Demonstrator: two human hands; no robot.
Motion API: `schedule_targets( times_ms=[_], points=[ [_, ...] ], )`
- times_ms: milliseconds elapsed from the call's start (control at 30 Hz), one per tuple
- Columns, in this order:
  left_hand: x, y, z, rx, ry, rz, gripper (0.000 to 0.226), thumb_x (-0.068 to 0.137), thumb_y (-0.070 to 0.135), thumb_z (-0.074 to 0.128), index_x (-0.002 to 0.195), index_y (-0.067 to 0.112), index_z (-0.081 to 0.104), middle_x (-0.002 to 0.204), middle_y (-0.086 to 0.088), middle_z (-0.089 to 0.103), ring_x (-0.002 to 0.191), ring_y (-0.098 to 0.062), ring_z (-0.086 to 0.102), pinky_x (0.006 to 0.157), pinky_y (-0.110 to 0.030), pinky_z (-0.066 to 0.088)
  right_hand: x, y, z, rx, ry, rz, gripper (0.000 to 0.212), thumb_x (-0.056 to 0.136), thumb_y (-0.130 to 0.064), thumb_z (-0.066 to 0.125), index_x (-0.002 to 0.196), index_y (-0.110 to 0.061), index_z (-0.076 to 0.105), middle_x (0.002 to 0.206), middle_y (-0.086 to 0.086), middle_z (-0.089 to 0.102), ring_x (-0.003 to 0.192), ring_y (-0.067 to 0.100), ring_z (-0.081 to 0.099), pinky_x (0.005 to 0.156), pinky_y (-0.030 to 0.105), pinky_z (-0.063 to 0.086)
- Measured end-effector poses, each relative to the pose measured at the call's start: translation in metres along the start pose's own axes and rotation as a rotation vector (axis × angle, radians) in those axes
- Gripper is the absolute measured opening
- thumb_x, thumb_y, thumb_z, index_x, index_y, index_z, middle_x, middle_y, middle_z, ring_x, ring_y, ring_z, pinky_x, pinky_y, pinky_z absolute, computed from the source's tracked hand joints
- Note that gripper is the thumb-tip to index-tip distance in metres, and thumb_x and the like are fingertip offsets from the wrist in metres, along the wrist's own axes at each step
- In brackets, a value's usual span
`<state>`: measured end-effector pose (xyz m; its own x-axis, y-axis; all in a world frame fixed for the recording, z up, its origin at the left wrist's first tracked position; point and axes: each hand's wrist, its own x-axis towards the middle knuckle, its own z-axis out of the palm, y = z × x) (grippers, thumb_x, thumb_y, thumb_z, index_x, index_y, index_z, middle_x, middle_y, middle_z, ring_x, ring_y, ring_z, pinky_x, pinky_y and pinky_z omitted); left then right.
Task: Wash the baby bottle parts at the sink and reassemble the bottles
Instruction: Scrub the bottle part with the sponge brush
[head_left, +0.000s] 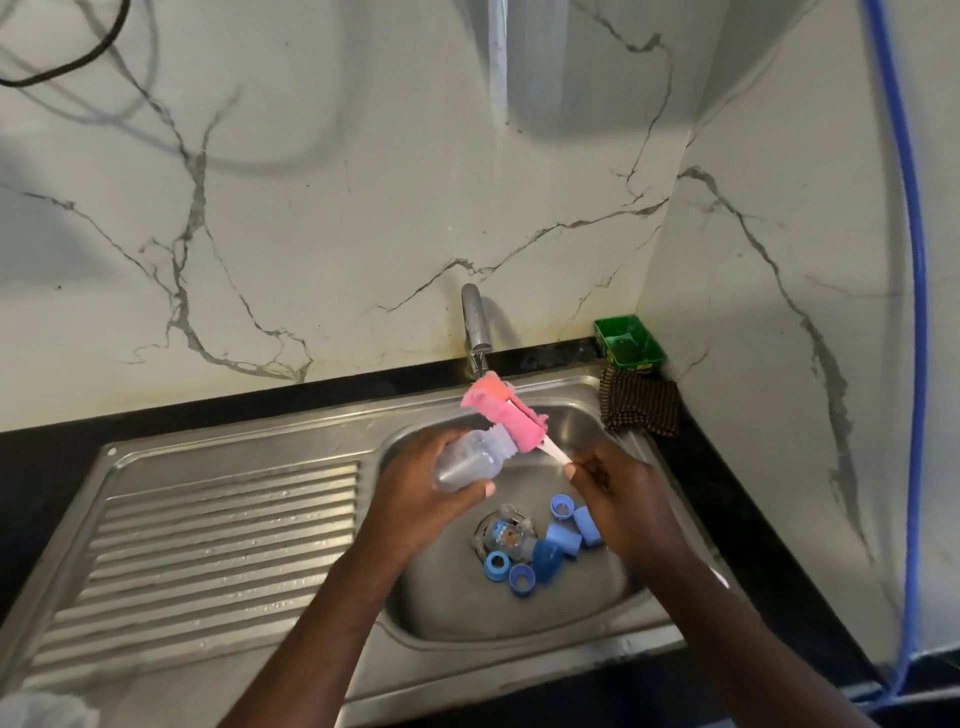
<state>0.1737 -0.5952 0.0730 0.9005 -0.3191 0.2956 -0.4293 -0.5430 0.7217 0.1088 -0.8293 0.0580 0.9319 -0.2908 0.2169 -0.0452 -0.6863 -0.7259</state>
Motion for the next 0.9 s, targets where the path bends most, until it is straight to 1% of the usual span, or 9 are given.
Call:
schedule_targets(
  times_ms=[67,167,267,367,433,500,667,800,900],
  points=[
    [-0.002,-0.006,-0.002,0.005,0.014,-0.01,0.062,0.066,0.032,0.092,0.113,0.046,0.055,0.106,0.039,0.057,0.101,0.013,0.053,0.083,-0.006,0.038,0.003,0.001,-0.003,-0.007,-0.025,0.04,0.012,0.088,-0.023,0.07,0.097,-0.023,0.062,0.073,-0.01,0.068,0.071,0.015,0.066,0.066,0.04,0.053],
    [-0.001,-0.016,-0.003,0.147,0.052,-0.037,0.063,0.068,0.04,0.09,0.12,0.03,0.057,0.112,0.015,0.062,0.1,-0.006,0.057,0.082,-0.022,0.043,0.0,-0.002,-0.009,-0.057,0.014,0.044,0.016,0.088,-0.022,0.068,0.095,-0.028,0.054,0.074,-0.007,0.067,0.072,0.023,0.066,0.064,0.042,0.053],
    [-0.001,-0.018,0.0,0.332,0.106,-0.029,0.066,0.067,0.034,0.09,0.124,0.024,0.057,0.112,0.001,0.065,0.097,-0.02,0.06,0.079,-0.031,0.048,-0.008,-0.017,-0.008,-0.1,0.033,-0.01,0.013,0.088,-0.016,0.068,0.095,-0.024,0.061,0.074,-0.004,0.068,0.071,0.027,0.066,0.059,0.036,0.05],
    [-0.002,-0.008,0.011,0.491,0.174,0.089,0.066,0.057,0.02,0.096,0.114,0.012,0.063,0.102,-0.009,0.069,0.088,-0.027,0.065,0.075,-0.036,0.054,-0.009,-0.033,0.002,-0.162,-0.036,-0.07,0.008,0.09,-0.016,0.067,0.097,-0.017,0.063,0.082,0.002,0.07,0.074,0.026,0.066,0.058,0.029,0.041],
    [-0.003,-0.002,0.017,0.557,0.232,0.17,0.057,0.053,0.014,0.097,0.102,0.008,0.069,0.09,-0.01,0.071,0.077,-0.023,0.066,0.069,-0.031,0.054,-0.004,-0.04,0.009,-0.187,-0.059,-0.074,0.007,0.092,-0.017,0.065,0.098,-0.017,0.063,0.086,0.002,0.069,0.078,0.025,0.065,0.061,0.029,0.04],
    [-0.005,-0.002,0.02,0.602,0.241,0.167,0.052,0.054,0.011,0.097,0.098,0.006,0.07,0.086,-0.01,0.07,0.074,-0.022,0.066,0.067,-0.03,0.054,-0.001,-0.041,0.013,-0.185,-0.081,-0.062,0.004,0.093,-0.019,0.062,0.096,-0.018,0.061,0.085,0.001,0.069,0.077,0.024,0.064,0.062,0.034,0.048],
    [0.003,-0.015,0.011,0.642,0.233,-0.005,0.052,0.065,0.011,0.092,0.11,0.006,0.065,0.098,-0.014,0.068,0.083,-0.028,0.064,0.068,-0.038,0.057,-0.014,-0.035,0.012,-0.182,-0.169,-0.027,0.005,0.096,-0.02,0.059,0.092,-0.019,0.058,0.076,-0.002,0.066,0.068,0.017,0.061,0.06,0.034,0.048],
    [0.003,0.0,0.022,0.695,0.11,0.009,0.059,0.064,0.019,0.093,0.114,0.008,0.063,0.102,-0.013,0.069,0.086,-0.028,0.065,0.073,-0.041,0.058,0.001,-0.042,0.018,-0.157,-0.127,-0.016,0.011,0.097,-0.02,0.058,0.089,-0.026,0.053,0.078,-0.004,0.066,0.067,0.013,0.061,0.054,0.028,0.044],
    [0.01,-0.008,0.009,0.675,0.149,-0.018,0.057,0.065,0.017,0.093,0.113,0.007,0.065,0.102,-0.014,0.068,0.087,-0.028,0.064,0.073,-0.037,0.057,-0.005,-0.04,0.018,-0.157,-0.163,-0.004,0.012,0.098,-0.022,0.057,0.088,-0.026,0.051,0.076,-0.005,0.065,0.066,0.012,0.06,0.057,0.029,0.046]
  ],
)
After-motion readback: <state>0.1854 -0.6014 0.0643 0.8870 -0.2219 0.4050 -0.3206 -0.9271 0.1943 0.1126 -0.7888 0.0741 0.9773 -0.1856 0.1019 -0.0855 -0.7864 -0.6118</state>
